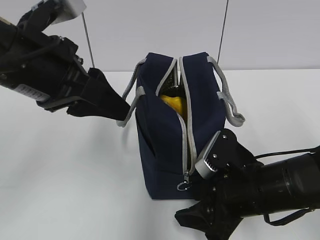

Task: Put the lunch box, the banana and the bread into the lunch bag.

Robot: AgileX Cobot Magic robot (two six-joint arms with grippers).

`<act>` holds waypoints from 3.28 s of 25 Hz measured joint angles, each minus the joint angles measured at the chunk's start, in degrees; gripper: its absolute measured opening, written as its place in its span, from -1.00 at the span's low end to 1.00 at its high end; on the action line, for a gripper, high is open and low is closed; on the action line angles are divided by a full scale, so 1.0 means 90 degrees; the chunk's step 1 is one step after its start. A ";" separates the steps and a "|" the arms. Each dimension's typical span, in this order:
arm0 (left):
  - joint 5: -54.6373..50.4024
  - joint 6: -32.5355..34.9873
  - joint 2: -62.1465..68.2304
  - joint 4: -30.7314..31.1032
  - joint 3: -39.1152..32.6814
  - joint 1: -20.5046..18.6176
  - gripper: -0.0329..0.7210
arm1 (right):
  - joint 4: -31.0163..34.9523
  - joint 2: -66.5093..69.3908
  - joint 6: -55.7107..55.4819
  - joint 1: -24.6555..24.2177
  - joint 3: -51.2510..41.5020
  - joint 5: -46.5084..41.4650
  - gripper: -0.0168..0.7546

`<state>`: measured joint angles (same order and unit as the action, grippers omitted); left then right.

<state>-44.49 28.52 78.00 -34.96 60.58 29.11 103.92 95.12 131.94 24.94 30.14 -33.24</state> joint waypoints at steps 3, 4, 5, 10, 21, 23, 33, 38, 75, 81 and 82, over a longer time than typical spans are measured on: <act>0.0000 0.0000 0.0000 0.0000 0.0000 0.0000 0.04 | 0.0000 0.0000 0.0000 0.0000 0.0000 0.0144 0.26; 0.0000 0.0000 0.0000 0.0000 0.0000 0.0000 0.04 | 0.0000 0.0000 0.0003 0.0000 0.0000 0.0191 0.26; 0.0000 0.0000 0.0000 0.0000 0.0000 0.0000 0.04 | 0.0000 0.0000 0.0003 0.0000 0.0000 0.0218 0.26; 0.0000 0.0000 0.0000 0.0000 0.0000 0.0000 0.04 | 0.0000 0.0000 0.0003 0.0000 0.0038 0.0228 0.26; 0.0005 0.0000 0.0000 0.0022 0.0000 0.0000 0.04 | 0.0000 0.0014 0.0003 0.0000 0.0263 -0.0089 0.26; 0.0005 0.0006 0.0000 0.0022 0.0000 0.0000 0.04 | 0.0000 0.0024 0.0014 0.0000 0.0263 -0.0089 0.26; 0.0005 0.0006 0.0000 0.0040 0.0000 0.0000 0.02 | 0.0000 0.0044 0.0036 0.0000 0.0289 0.0059 -0.26; 0.0005 0.0013 0.0000 0.0040 0.0000 0.0000 0.02 | 0.0000 0.0044 0.0048 0.0000 0.0372 0.0074 -0.34; 0.0000 0.0018 0.0000 0.0042 0.0000 0.0000 -0.01 | -0.1209 -0.0219 -0.1744 0.0000 0.0426 0.0538 -1.00; 0.0000 0.0018 0.0000 0.0042 0.0000 0.0000 -0.01 | -0.2301 -0.0823 -0.3052 0.0000 0.0426 0.0514 -1.00; 0.0000 0.0018 0.0000 0.0047 0.0000 0.0000 -0.01 | -0.2449 -0.0902 -0.3226 0.0000 0.0426 0.0514 -1.00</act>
<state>-44.49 28.68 78.00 -34.54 60.58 29.11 81.88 87.00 102.91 24.94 33.97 -28.62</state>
